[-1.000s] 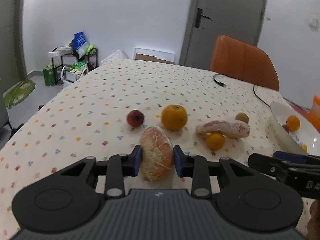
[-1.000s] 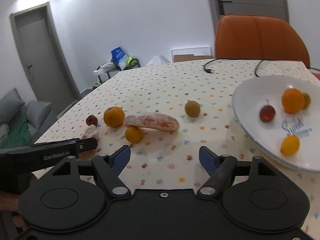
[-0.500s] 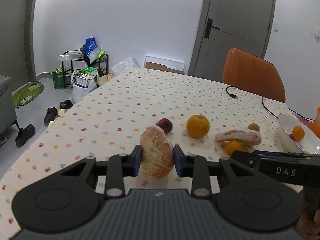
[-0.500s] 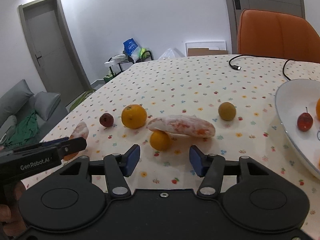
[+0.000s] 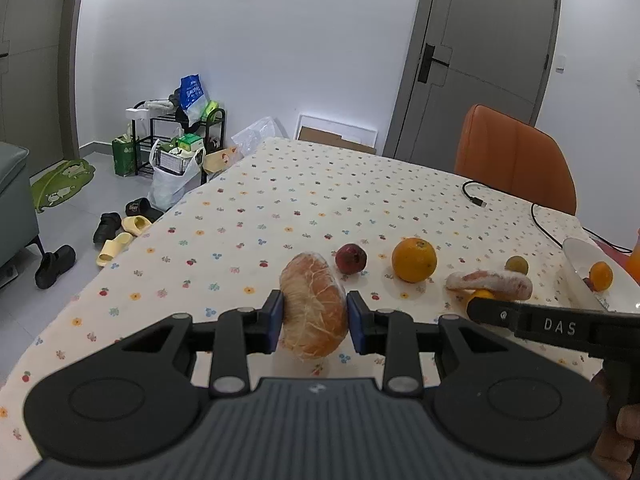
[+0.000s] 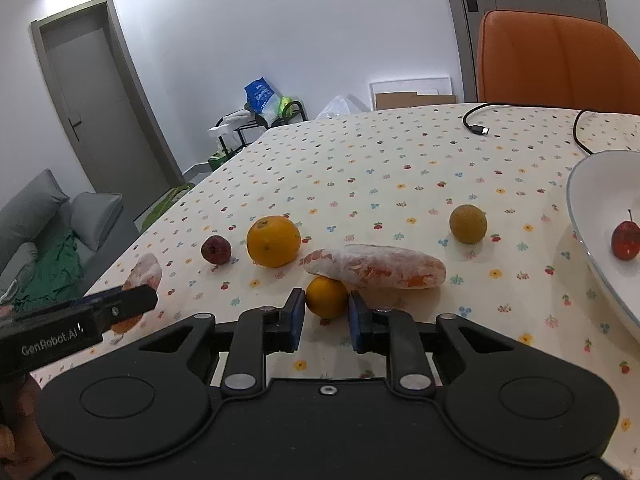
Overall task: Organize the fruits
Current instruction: 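Lift the mesh-wrapped fruit with the left tool while the right tool grasps a small mandarin, then carry both fruits to the white plate while the right tool releases the mandarin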
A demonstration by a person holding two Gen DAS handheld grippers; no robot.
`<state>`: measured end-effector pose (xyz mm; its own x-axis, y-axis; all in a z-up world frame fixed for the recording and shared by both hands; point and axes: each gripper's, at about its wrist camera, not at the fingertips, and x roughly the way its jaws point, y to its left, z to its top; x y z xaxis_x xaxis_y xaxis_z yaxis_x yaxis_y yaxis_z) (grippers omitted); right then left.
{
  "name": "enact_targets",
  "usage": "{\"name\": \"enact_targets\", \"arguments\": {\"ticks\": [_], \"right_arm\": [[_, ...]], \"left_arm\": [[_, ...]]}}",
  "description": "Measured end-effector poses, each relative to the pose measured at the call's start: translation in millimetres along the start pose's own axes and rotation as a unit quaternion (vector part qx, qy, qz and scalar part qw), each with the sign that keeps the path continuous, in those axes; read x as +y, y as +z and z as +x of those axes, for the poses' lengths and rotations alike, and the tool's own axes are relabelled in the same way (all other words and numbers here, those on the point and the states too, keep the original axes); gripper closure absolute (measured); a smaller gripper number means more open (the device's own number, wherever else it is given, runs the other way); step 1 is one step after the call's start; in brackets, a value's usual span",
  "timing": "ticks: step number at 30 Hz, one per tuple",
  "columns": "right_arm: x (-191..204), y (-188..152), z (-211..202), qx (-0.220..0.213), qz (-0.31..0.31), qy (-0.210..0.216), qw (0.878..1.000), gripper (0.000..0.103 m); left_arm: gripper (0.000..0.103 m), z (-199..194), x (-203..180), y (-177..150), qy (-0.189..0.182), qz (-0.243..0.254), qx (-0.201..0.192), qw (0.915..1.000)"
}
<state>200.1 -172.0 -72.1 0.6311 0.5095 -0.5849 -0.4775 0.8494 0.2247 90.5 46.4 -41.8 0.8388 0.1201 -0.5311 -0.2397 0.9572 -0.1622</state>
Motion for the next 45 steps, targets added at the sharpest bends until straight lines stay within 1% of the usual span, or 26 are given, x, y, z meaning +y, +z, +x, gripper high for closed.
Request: {"name": "enact_targets", "arguments": {"ticks": [9, 28, 36, 45], "right_arm": [[-6.7, -4.4, -23.9, -0.011, 0.003, 0.003, 1.0, 0.082], [-39.4, -9.7, -71.5, -0.053, 0.028, -0.031, 0.998, 0.082], [-53.0, -12.7, -89.9, -0.071, 0.036, -0.045, 0.996, 0.082], [-75.9, -14.3, -107.2, -0.09, 0.054, -0.06, 0.993, 0.082]], "left_arm": [[0.071, -6.1, -15.8, -1.9, -0.011, 0.01, -0.004, 0.9999], [0.071, -15.6, -46.7, -5.1, -0.037, 0.032, -0.011, 0.9988], [0.071, -16.8, -66.2, -6.1, -0.051, 0.043, -0.011, 0.9977], [0.071, -17.9, -89.4, -1.4, -0.067, 0.063, -0.021, 0.9956]]}}
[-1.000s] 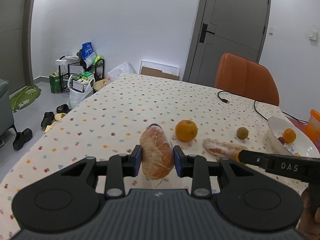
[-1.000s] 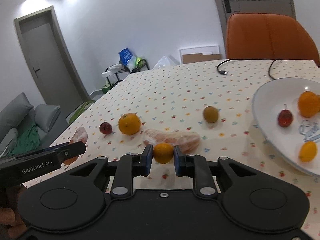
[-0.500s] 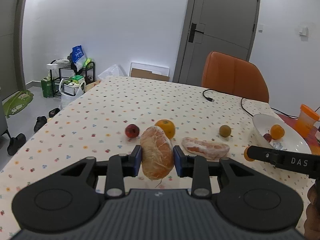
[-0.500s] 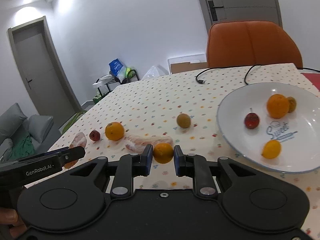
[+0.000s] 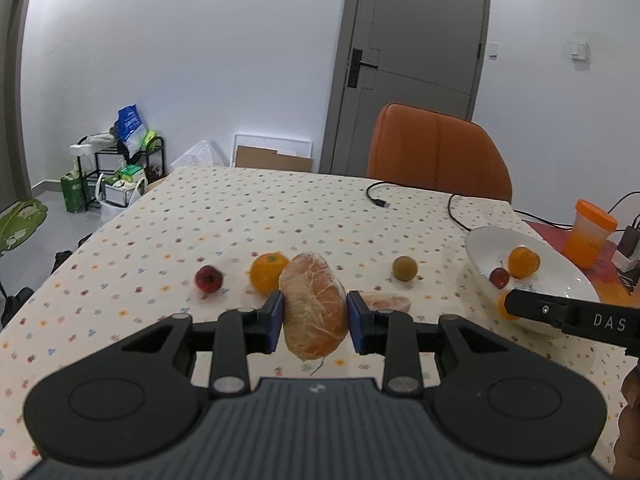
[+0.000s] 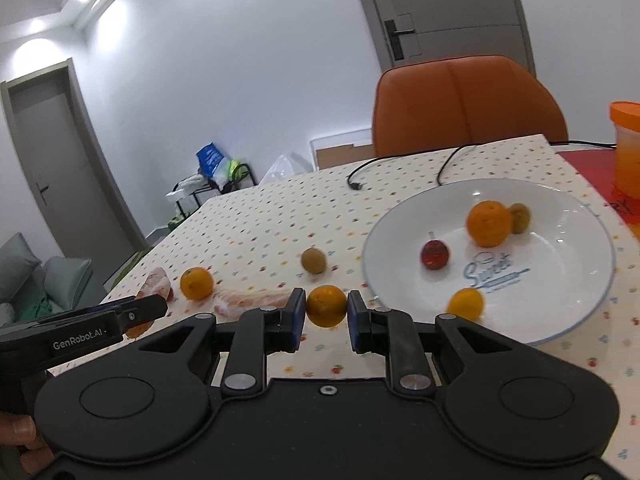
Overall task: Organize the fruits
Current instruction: 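Carry both fruits to the white plate while the right tool releases the mandarin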
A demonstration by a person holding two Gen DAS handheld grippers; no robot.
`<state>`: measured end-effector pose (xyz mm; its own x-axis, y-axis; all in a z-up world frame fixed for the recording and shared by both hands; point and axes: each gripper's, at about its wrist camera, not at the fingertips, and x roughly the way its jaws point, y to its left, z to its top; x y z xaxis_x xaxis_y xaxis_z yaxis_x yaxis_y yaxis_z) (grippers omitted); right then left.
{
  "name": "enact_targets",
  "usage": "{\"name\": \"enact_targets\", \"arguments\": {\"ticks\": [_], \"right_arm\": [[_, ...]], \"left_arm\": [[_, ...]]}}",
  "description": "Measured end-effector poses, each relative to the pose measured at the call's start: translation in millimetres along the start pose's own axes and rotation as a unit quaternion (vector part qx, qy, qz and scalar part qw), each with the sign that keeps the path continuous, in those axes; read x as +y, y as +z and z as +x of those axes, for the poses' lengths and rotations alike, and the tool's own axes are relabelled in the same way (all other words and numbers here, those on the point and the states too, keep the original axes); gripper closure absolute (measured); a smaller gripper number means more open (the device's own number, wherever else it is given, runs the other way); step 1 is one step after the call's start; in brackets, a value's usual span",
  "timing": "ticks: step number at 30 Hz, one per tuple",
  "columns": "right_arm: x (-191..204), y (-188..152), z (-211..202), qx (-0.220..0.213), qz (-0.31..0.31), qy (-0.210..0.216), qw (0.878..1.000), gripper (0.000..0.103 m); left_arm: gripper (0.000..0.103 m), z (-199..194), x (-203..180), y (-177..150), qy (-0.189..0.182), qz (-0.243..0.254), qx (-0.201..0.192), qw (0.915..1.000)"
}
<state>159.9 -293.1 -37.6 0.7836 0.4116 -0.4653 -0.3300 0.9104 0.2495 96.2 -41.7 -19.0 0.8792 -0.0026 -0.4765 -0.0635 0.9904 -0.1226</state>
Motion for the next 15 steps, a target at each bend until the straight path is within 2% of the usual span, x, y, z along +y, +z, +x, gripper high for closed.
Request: {"name": "enact_targets", "arguments": {"ticks": [15], "right_arm": [[-49.4, 1.0, -22.5, -0.026, 0.039, -0.046, 0.998, 0.082]], "left_arm": [[0.071, 12.2, -45.8, 5.6, -0.036, 0.033, -0.001, 0.9988]]}}
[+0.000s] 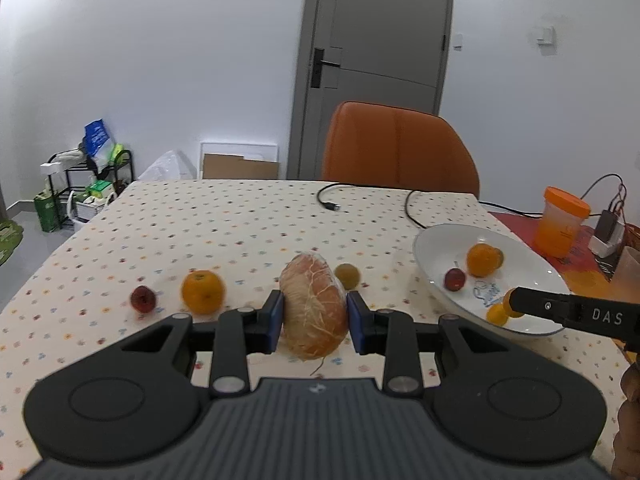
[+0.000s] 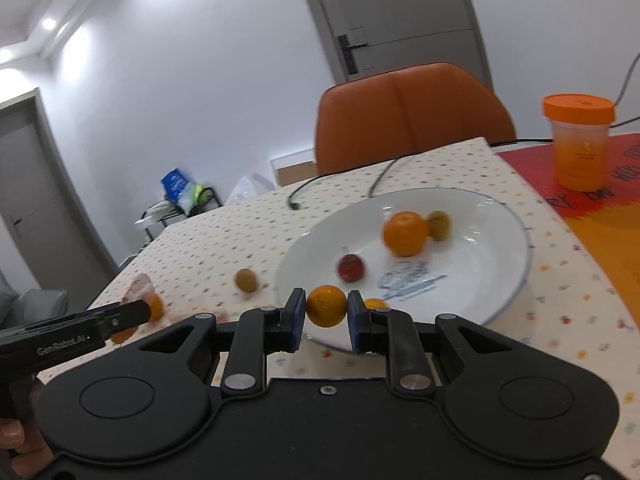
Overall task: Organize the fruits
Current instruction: 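Carry both fruits to the white plate while the right tool releases the mandarin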
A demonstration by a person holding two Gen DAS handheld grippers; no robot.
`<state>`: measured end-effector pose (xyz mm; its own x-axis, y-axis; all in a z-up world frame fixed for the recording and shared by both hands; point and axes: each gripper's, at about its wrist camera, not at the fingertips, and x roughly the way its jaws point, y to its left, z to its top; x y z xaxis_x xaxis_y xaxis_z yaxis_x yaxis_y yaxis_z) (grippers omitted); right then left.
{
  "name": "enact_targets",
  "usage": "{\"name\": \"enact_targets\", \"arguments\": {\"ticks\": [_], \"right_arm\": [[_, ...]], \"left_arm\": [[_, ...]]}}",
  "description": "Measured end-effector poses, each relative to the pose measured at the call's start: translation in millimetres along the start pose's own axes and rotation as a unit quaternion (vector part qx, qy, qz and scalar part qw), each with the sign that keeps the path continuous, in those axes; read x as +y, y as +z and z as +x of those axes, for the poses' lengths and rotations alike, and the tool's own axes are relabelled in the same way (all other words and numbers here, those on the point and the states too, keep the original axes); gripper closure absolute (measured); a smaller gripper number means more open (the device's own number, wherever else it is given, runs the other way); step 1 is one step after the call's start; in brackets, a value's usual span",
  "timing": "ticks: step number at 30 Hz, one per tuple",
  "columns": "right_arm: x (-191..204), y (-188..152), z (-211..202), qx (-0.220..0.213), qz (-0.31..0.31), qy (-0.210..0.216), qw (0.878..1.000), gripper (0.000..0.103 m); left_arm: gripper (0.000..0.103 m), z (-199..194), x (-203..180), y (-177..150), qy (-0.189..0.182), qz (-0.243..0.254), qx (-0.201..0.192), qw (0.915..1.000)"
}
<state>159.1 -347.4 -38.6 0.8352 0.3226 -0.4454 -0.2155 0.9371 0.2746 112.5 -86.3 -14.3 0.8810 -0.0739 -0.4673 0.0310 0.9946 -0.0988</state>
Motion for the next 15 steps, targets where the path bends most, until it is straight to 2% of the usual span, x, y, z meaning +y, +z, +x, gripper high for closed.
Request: {"name": "enact_targets", "arguments": {"ticks": [12, 14, 15], "right_arm": [[-35.2, 1.2, -6.8, -0.013, 0.024, -0.032, 0.999, 0.082], [-40.1, 2.2, -6.2, -0.012, 0.026, -0.04, 0.999, 0.075], [-41.6, 2.2, -7.5, -0.017, 0.026, -0.048, 0.998, 0.074]], "left_arm": [[0.071, 17.1, -35.8, 4.5, -0.027, 0.026, 0.005, 0.9993], [0.071, 20.4, -42.5, 5.5, -0.032, 0.031, 0.006, 0.999], [0.071, 22.1, -45.6, 5.9, -0.035, 0.034, 0.007, 0.9988]]}}
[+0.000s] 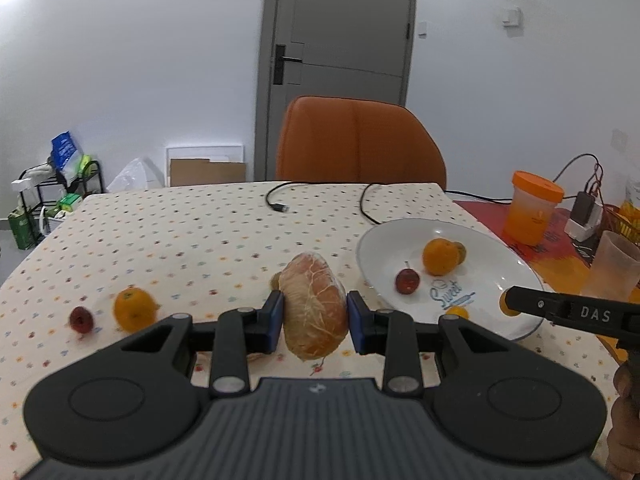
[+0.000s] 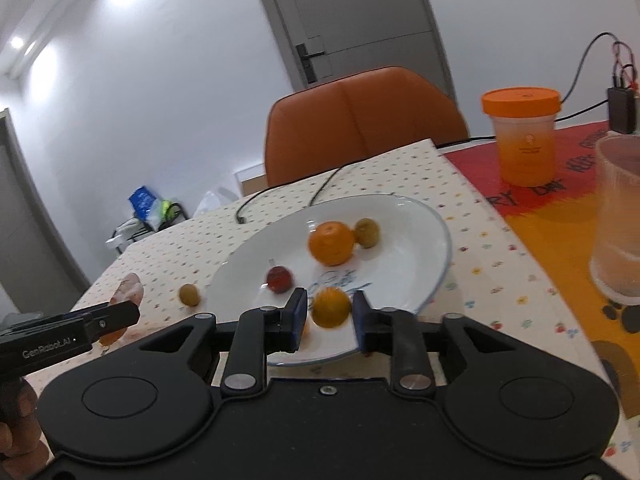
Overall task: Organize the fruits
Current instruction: 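Carry both fruits to the white plate while the right tool releases the mandarin, then lower the mesh-wrapped fruit into the plate and open the left tool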
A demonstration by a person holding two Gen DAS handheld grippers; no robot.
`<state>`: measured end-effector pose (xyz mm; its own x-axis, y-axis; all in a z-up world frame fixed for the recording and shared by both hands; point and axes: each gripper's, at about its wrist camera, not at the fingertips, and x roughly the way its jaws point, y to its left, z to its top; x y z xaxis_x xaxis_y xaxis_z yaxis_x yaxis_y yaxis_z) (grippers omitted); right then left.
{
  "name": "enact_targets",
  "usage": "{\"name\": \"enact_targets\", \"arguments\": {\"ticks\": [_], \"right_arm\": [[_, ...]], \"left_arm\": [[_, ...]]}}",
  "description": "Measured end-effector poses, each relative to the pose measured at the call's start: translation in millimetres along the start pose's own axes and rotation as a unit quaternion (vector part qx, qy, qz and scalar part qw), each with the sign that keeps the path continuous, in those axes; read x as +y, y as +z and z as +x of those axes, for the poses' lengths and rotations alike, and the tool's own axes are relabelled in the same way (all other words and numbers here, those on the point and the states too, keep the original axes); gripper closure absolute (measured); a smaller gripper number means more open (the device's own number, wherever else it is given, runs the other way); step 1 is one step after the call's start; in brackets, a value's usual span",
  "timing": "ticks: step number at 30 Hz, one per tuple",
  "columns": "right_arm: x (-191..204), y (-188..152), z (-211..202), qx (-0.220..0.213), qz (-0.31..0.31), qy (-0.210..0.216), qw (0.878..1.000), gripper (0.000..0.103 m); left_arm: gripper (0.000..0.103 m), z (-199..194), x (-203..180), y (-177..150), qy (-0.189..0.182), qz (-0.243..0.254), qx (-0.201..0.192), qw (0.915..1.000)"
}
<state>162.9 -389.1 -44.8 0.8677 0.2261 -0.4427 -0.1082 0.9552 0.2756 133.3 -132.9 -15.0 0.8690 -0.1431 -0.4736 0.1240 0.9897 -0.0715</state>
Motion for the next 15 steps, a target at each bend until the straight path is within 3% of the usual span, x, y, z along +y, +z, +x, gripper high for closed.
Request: {"name": "enact_targets", "arguments": {"ticks": [15], "right_arm": [[-32.2, -4.5, -17.8, -0.016, 0.025, -0.023, 0.999, 0.068]], "left_arm": [[0.071, 23.6, -55.2, 8.0, -0.051, 0.056, 0.005, 0.9972]]}}
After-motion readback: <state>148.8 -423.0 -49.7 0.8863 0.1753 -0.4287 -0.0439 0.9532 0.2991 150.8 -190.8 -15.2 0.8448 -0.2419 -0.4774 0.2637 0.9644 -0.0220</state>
